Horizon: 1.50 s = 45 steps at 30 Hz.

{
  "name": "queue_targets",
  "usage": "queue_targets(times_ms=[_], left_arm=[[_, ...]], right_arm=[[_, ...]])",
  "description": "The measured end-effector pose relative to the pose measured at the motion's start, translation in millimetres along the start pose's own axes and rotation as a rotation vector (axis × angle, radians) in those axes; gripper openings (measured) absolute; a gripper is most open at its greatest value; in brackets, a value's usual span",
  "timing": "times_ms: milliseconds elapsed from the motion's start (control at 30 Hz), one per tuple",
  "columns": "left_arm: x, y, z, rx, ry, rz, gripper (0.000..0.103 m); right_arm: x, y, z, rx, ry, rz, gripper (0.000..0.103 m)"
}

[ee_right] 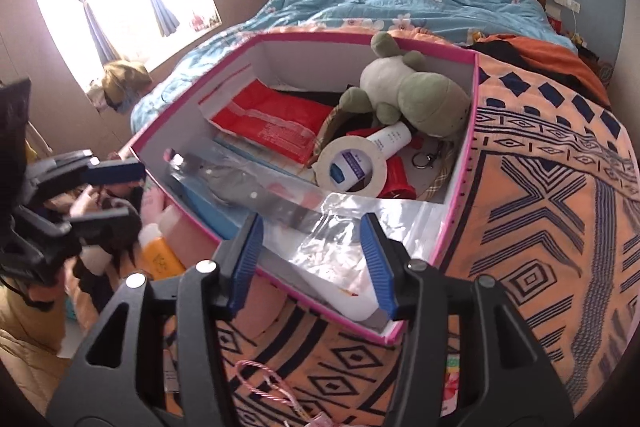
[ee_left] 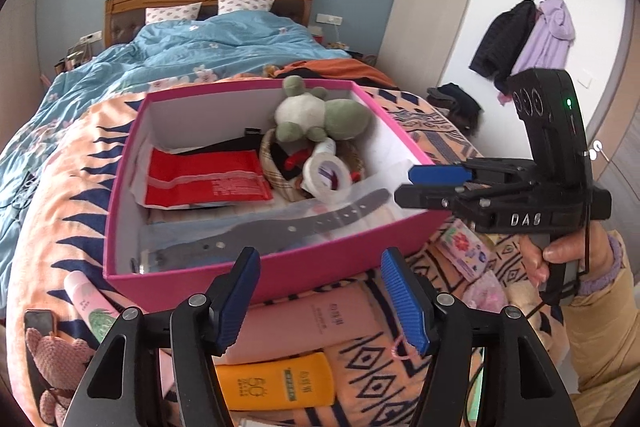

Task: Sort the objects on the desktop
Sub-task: 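Move both tools out of the box toward the pink floral tissue pack, then close the left tool on the pink floral tissue pack while the right tool closes on it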

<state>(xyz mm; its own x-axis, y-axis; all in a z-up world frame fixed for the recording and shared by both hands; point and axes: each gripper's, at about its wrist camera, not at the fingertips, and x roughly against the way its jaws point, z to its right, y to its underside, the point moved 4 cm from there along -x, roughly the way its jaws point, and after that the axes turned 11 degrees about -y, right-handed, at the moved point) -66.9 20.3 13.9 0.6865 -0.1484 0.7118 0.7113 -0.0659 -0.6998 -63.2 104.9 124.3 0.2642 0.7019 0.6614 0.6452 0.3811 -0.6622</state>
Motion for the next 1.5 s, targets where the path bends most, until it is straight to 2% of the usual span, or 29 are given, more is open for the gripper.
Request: queue_targets(times_ms=[133,233,433,633,800,1000,1167,1300,1400,1500], left_arm=[[3,7,21,-0.033,0.045,-0.003,0.066],[4,15,42,-0.06,0.087,-0.016,0.066],[-4,31,91,-0.128,0.174,-0.057,0.066],[-26,42,133,-0.21,0.184,-0.133,0.066],[-48,45,149,-0.224,0.164,-0.186,0.066],[-67,50,151,-0.195,0.149,-0.246,0.066],[-73,48,145,-0.159,0.149,-0.262,0.066],[-80,48,139,-0.134,0.14,-0.273,0.066],[-83,51,132,-0.12,0.142,-0.289,0.065],[-83,55,124,-0.102,0.158,-0.303,0.065]], right_arm=[[28,6,0,-0.049,-0.064,0.079,0.054],[53,17,0,-0.063,-0.065,0.128,0.054],[99,64,16,-0.117,0.004,0.168,0.054],[118,118,49,-0.24,0.087,0.148,0.054],[108,139,69,-0.304,0.079,0.119,0.054],[80,139,80,-0.304,0.085,0.044,0.054],[72,133,86,-0.294,0.123,0.033,0.055],[53,134,85,-0.292,0.075,-0.015,0.057],[44,135,77,-0.305,-0.031,-0.028,0.057],[35,138,63,-0.296,-0.095,-0.051,0.057]])
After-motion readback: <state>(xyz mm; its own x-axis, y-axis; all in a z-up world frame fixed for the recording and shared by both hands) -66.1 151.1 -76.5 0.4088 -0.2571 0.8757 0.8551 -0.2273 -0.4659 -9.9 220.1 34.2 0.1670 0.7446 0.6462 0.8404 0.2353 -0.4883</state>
